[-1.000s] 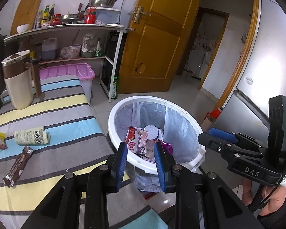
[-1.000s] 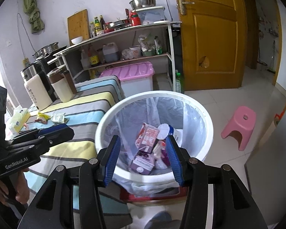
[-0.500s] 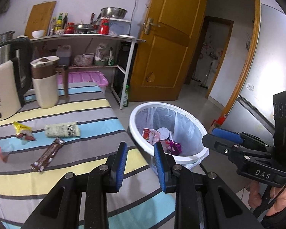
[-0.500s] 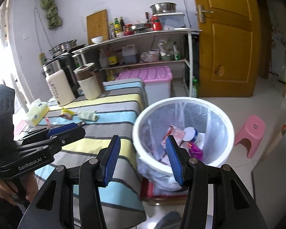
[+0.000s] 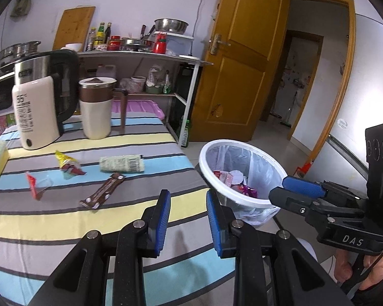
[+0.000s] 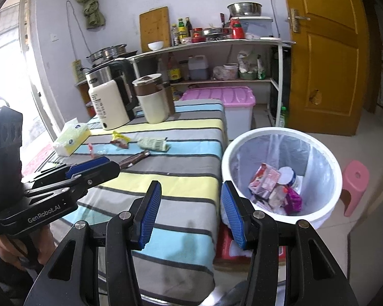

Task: Collect trash
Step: 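Move both grippers back over the remaining trash on the table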

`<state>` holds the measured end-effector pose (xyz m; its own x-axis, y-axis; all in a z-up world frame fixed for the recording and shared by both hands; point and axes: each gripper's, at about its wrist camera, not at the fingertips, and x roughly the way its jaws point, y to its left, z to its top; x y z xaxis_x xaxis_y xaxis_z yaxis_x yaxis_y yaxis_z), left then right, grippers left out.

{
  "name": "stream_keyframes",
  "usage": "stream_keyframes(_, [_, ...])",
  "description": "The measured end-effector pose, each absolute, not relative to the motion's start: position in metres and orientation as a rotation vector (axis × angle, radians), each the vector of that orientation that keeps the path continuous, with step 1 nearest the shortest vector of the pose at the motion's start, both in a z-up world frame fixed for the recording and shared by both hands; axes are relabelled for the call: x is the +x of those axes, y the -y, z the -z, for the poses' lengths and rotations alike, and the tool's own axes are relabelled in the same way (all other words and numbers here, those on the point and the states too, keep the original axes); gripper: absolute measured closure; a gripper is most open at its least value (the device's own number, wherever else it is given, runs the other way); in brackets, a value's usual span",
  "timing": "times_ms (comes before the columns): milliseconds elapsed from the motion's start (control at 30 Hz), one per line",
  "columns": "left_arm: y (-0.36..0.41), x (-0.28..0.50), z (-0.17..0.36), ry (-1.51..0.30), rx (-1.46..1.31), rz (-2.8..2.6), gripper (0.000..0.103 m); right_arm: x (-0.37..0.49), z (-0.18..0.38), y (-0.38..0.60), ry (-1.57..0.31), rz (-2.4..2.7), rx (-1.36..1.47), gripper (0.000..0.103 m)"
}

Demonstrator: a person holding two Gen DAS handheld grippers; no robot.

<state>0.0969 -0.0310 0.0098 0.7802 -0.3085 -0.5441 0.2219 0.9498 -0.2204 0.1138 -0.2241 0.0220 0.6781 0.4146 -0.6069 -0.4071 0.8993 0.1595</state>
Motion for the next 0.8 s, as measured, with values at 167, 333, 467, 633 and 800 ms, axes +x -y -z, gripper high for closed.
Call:
stream_keyframes(167, [0.018, 0.088, -0.009, -0.609, -0.154, 0.259, 0.074, 0.109, -0.024, 0.219, -0.678, -0.485, 0.007, 0.053])
stream_keyframes(333, [0.009, 0.083, -0.008, -0.610, -0.159, 0.233, 0.074, 0.106, -0.024, 0.212, -0.676, -0.501, 0.000, 0.053])
stream_keyframes(467, [0.002, 0.082, -0.007, -0.611, -0.161, 0.214, 0.074, 0.105, -0.022, 0.208, -0.678, -0.513, -0.004, 0.053])
stream_keyframes(633, [-0.005, 0.082, -0.007, -0.608, -0.163, 0.189, 0.074, 0.108, -0.021, 0.203, -0.682, -0.522, -0.012, 0.053])
stream_keyframes(800, [-0.014, 0.085, -0.004, -0.614, -0.167, 0.161, 0.074, 0.114, -0.019, 0.198, -0.685, -0.531, -0.021, 0.053])
